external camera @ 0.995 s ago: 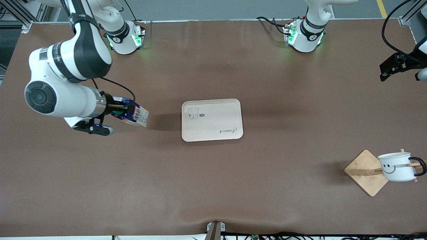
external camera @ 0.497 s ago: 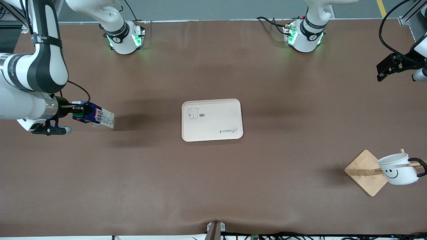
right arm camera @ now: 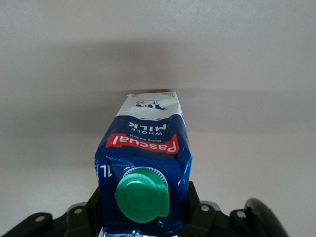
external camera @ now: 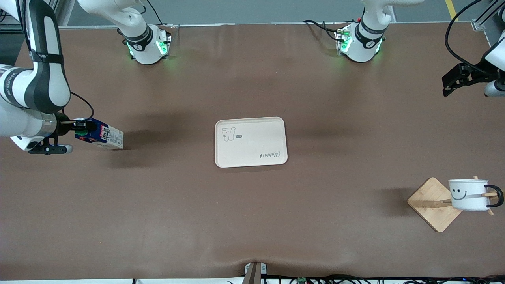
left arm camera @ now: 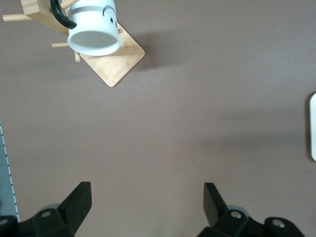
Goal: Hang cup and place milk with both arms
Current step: 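Carry the milk carton away from the tray and lower it with the right gripper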
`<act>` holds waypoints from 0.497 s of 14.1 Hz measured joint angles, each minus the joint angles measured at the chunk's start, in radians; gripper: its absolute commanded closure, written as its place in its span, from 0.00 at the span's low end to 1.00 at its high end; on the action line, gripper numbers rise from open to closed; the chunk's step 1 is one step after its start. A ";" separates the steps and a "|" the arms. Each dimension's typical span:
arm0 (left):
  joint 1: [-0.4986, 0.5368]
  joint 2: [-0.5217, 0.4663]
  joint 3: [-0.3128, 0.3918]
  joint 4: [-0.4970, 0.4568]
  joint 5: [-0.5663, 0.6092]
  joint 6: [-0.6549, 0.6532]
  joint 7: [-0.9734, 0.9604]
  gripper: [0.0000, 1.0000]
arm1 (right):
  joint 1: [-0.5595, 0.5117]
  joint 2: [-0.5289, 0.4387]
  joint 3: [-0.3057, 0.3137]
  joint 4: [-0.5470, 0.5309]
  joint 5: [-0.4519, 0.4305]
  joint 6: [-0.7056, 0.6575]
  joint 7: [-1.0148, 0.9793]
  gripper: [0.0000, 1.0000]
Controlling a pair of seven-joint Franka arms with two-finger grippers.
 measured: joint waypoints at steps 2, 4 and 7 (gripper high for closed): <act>0.000 0.000 0.000 -0.004 0.000 0.000 0.000 0.00 | 0.000 0.000 0.001 -0.033 0.000 0.038 0.000 1.00; -0.002 0.000 0.000 -0.011 0.000 0.000 -0.006 0.00 | 0.000 0.000 0.001 -0.055 0.000 0.053 0.000 1.00; -0.004 0.000 -0.015 -0.012 -0.005 0.000 -0.065 0.00 | 0.000 0.000 0.001 -0.061 0.000 0.054 0.009 1.00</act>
